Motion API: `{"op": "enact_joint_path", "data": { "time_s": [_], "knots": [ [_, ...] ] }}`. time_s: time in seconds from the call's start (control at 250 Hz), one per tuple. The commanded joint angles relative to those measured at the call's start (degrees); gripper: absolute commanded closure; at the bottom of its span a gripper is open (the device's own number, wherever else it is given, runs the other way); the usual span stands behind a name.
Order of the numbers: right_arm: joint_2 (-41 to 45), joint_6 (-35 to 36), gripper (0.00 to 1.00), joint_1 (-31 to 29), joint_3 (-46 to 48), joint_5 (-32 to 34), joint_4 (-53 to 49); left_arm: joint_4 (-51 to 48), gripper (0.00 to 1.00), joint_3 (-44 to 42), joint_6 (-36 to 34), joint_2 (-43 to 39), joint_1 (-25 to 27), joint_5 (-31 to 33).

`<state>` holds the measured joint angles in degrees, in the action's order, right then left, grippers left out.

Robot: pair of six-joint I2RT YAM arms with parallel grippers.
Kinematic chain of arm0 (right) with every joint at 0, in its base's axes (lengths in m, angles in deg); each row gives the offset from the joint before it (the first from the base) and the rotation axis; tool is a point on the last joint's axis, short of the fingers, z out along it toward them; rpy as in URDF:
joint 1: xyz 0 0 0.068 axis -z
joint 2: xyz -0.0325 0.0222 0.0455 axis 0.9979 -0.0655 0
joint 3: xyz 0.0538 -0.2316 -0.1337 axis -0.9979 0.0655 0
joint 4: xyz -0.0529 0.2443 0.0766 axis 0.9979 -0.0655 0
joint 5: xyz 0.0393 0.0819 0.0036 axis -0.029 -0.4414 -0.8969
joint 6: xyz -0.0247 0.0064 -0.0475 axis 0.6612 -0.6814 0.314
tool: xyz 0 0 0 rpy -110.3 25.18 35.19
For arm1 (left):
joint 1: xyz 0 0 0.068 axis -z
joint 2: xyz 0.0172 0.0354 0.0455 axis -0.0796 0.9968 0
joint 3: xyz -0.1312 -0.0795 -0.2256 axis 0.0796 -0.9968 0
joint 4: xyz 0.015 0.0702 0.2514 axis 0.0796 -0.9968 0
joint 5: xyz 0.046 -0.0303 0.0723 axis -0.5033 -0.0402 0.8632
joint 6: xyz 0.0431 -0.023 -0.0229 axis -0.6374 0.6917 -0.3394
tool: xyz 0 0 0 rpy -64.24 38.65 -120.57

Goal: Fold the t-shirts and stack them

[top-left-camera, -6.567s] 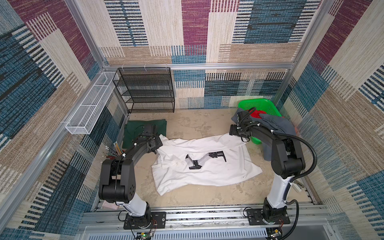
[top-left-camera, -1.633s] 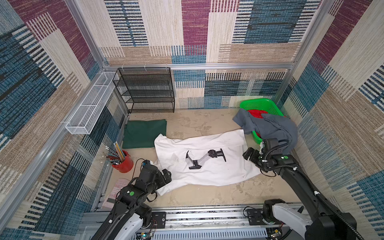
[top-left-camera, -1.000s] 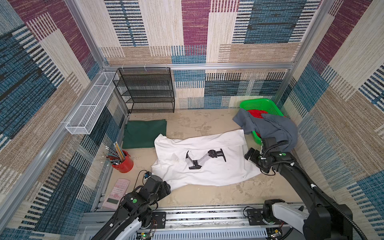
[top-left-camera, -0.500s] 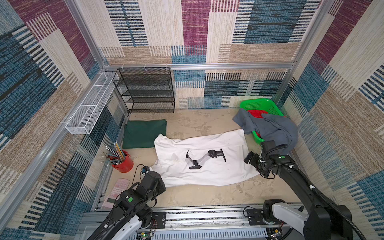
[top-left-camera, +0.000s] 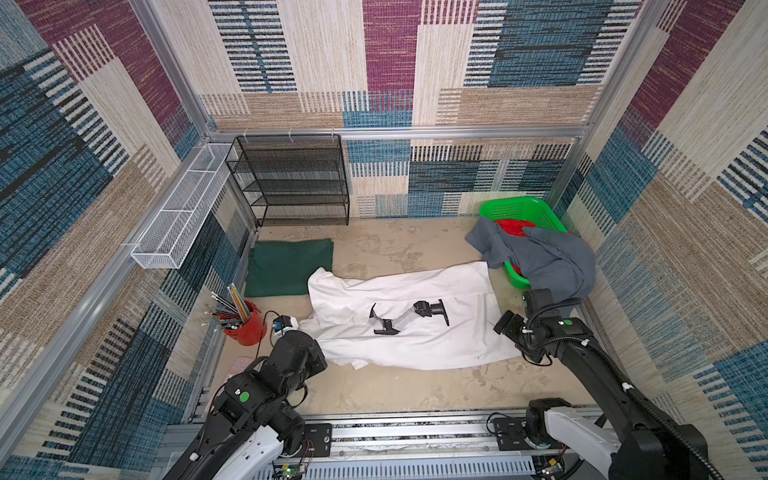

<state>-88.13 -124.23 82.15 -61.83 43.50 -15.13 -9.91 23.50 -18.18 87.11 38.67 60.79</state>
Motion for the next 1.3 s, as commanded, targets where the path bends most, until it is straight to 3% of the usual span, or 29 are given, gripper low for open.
{"op": "enact_joint_path", "data": {
  "time_s": [0.0,0.08,0.172,0.38,0.6,0.76,0.936,1.072,1.296],
  "knots": [
    [0.2,-1.2,0.15,-0.1,1.7,0.7,0.1,1.0,1.00,1.0,-1.7,0.6,-0.1,1.2],
    [-0.5,-0.9,0.19,-0.3,1.5,0.5,-0.1,1.4,1.00,1.2,-1.9,0.7,-0.1,1.1],
    [-0.6,-1.5,0.30,-1.4,2.0,0.2,0.3,1.4,1.00,1.3,-1.9,0.8,-0.1,1.4],
    [-4.4,-4.1,0.31,-6.8,2.1,1.7,1.1,1.2,1.00,1.7,-1.7,0.3,-0.1,2.1],
    [-5.7,-5.6,0.37,-7.9,6.3,-0.1,5.4,0.9,1.00,2.3,-2.0,0.2,-0.1,2.0],
    [-5.8,-5.7,0.59,-8.3,8.4,0.1,6.2,1.1,1.00,2.4,-2.2,0.2,-0.1,2.2],
    [-4.0,-6.2,0.91,-8.3,8.4,0.7,6.0,1.1,1.00,2.2,-2.2,0.2,-0.1,2.1],
    [-3.6,-6.2,1.00,-8.4,7.3,0.6,5.3,1.3,1.00,2.0,-1.9,-0.2,-0.1,1.5],
    [-1.4,-6.1,1.00,-8.5,2.6,1.7,3.0,2.3,1.00,2.3,-2.4,0.6,-0.2,1.1]
  ]
}}
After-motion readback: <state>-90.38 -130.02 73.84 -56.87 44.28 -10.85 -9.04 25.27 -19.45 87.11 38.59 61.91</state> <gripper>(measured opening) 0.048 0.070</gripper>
